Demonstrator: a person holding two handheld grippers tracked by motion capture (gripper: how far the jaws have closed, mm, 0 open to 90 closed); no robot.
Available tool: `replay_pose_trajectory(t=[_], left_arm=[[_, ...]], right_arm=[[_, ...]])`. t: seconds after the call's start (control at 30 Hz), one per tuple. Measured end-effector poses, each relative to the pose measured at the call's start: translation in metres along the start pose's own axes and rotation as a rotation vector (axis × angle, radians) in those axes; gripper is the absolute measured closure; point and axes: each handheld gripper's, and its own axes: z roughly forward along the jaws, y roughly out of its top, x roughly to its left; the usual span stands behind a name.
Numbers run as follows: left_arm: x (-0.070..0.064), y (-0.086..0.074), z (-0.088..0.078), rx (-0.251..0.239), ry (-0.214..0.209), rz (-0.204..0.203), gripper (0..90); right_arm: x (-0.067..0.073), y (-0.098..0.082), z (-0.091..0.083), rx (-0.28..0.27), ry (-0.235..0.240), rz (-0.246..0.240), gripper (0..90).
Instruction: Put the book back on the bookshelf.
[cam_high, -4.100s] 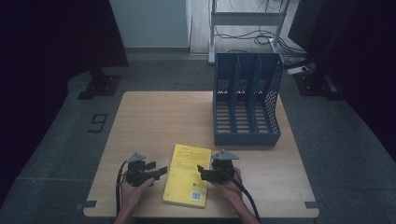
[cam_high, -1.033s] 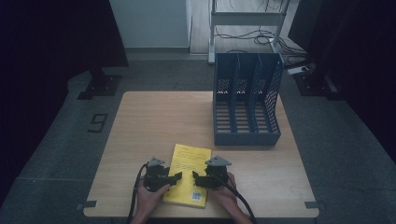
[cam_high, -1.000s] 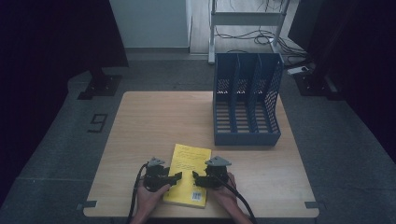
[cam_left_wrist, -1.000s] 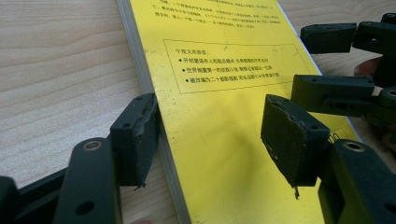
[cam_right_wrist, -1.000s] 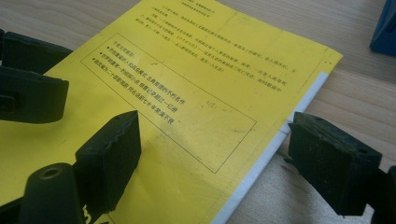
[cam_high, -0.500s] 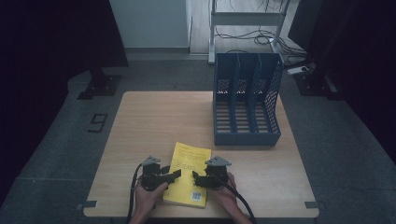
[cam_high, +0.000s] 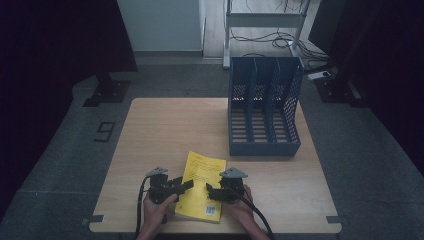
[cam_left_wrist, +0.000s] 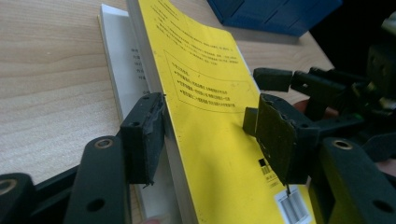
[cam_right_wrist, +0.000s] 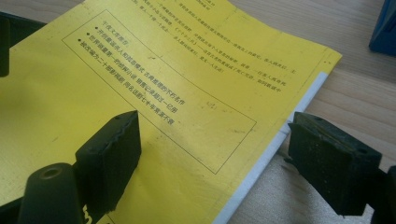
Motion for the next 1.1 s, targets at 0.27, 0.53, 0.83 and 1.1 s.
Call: replay_pose_trajectory(t=[0.27, 0.53, 0.83, 1.1], left_arm=[[0.0, 0.0, 0.0, 0.011, -0.031, -0.028, 44.2], [0.005, 0.0, 0.001, 0.032, -0.077, -0.084, 44.2], [0.005, -0.004, 0.011, 0.09, -0.096, -0.092, 46.0], [-0.004, -0.006, 0.015, 0.112, -0.008, 0.011, 46.8]], right_arm=[[0.0, 0.0, 0.0, -0.002, -0.001, 0.0, 17.1], [0.0, 0.0, 0.0, -0.003, 0.001, 0.0, 17.1], [0.0, 0.0, 0.0, -0.004, 0.004, 0.0, 17.1], [-0.001, 0.0, 0.0, -0.005, 0.004, 0.0, 17.2]])
